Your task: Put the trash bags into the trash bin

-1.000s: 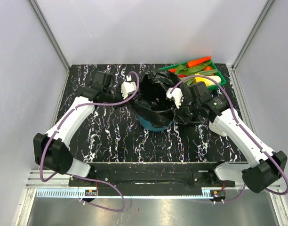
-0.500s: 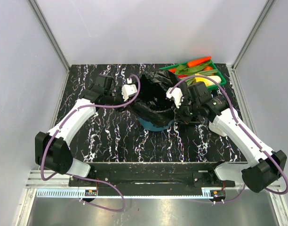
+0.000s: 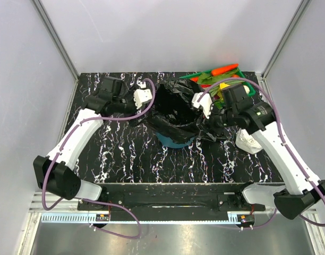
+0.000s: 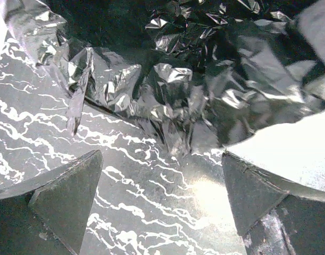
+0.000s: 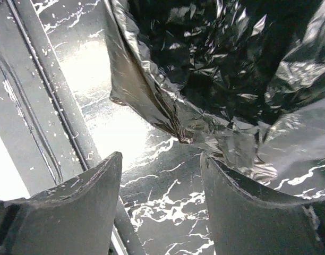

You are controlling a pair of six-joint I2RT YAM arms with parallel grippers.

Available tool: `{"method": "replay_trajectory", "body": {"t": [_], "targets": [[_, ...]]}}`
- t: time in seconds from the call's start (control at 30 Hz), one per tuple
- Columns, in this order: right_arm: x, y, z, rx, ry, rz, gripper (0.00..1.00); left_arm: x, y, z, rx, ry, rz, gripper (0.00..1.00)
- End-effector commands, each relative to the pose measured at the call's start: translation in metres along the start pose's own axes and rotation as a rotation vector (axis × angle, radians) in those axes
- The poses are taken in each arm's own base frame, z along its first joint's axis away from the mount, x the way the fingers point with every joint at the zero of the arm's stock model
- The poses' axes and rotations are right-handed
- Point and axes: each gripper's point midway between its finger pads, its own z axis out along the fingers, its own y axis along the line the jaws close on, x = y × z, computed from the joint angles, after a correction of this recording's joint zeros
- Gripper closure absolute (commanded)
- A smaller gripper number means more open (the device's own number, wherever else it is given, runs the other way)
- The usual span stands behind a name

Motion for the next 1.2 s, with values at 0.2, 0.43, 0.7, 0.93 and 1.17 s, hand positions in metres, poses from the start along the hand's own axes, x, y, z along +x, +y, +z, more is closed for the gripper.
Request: {"method": "replay_trajectory", "body": {"t": [0.2, 0.43, 0.7, 0.93, 1.17], "targets": [[-0.091, -0.026, -0.036, 0.110, -0.231, -0.046, 0.51, -0.056, -0.008, -0.070, -0.012, -0.085, 0.096, 0.01], [-0.133, -0.073, 0.020, 0.103, -0.266, 0.034, 0.88, -0.096, 0.009, -0.090, -0.092, -0.177, 0.108, 0.01], [-0.120, -0.105, 0.083, 0.127, -0.186, 0.073, 0.98, -0.114, 0.028, -0.091, -0.148, -0.225, 0.083, 0.01], [-0.103, -0.119, 0.121, 0.209, -0.097, 0.044, 1.00, -0.108, 0.034, -0.083, -0.157, -0.206, 0.078, 0.01], [-0.082, -0.138, 0.148, 0.304, 0.007, 0.013, 1.00, -0.102, 0.034, -0.079, -0.164, -0.198, 0.070, 0.01]]}}
